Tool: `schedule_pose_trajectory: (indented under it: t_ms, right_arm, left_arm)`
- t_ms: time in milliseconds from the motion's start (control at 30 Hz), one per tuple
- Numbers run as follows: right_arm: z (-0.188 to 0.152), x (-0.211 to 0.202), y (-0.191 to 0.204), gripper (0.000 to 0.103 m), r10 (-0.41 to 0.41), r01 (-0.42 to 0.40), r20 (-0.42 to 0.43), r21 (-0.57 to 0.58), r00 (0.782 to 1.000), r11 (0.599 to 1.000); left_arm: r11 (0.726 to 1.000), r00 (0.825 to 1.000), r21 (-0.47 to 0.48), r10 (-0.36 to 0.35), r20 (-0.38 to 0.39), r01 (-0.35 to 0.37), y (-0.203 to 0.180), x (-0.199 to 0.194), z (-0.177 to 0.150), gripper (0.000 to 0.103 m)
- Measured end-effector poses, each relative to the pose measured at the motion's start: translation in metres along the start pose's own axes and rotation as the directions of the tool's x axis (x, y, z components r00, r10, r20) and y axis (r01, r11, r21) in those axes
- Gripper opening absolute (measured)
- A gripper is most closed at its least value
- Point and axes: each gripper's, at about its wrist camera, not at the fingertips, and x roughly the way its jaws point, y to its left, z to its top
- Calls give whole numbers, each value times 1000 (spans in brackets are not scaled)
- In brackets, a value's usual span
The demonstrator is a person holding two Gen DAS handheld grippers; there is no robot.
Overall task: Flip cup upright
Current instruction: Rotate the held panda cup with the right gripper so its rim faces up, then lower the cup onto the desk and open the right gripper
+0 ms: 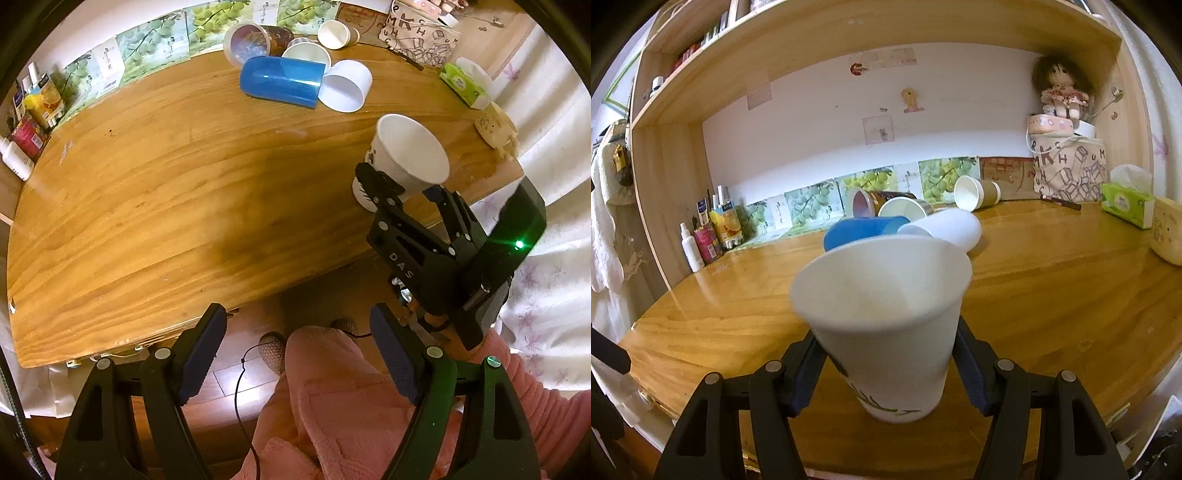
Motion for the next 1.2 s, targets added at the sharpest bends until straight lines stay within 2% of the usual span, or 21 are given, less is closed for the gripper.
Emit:
schedule_pose_trajectory:
  t_ms: [367, 400, 500, 567, 733, 967, 1200]
  right_arm:
    - [-4, 0, 2, 66, -2, 0, -71, -27, 997, 1000]
    - [-4, 0, 2, 67, -1, -1, -77, -31, 997, 1000]
    - [-2, -1, 3, 81, 2, -6, -104, -38, 995, 999]
    - [-1, 0, 3, 81, 6, -12, -131, -43, 991, 999]
    - [-2, -1, 3, 82, -1, -16, -233, -71, 972, 997]
    - [2, -22, -3, 83, 16, -39, -344, -61, 939, 997]
    - [45, -57, -20, 83, 43, -59, -414, -26, 909, 998]
  left_arm:
    - [999, 1000, -42, -17, 12, 18, 8, 0, 2, 83]
    - [999, 1000, -46, -18, 12, 19, 8, 0, 3, 83]
    - [998, 1000, -56, -25, 16, 26, 10, -1, 5, 83]
    - [998, 999, -62, -31, 19, 32, 12, -1, 8, 83]
    - [996, 999, -75, -37, 28, 39, 14, 0, 16, 83]
    - [991, 998, -127, -26, 61, 33, 9, -2, 30, 83]
    - [986, 990, -167, -5, 142, 28, -12, -21, 42, 83]
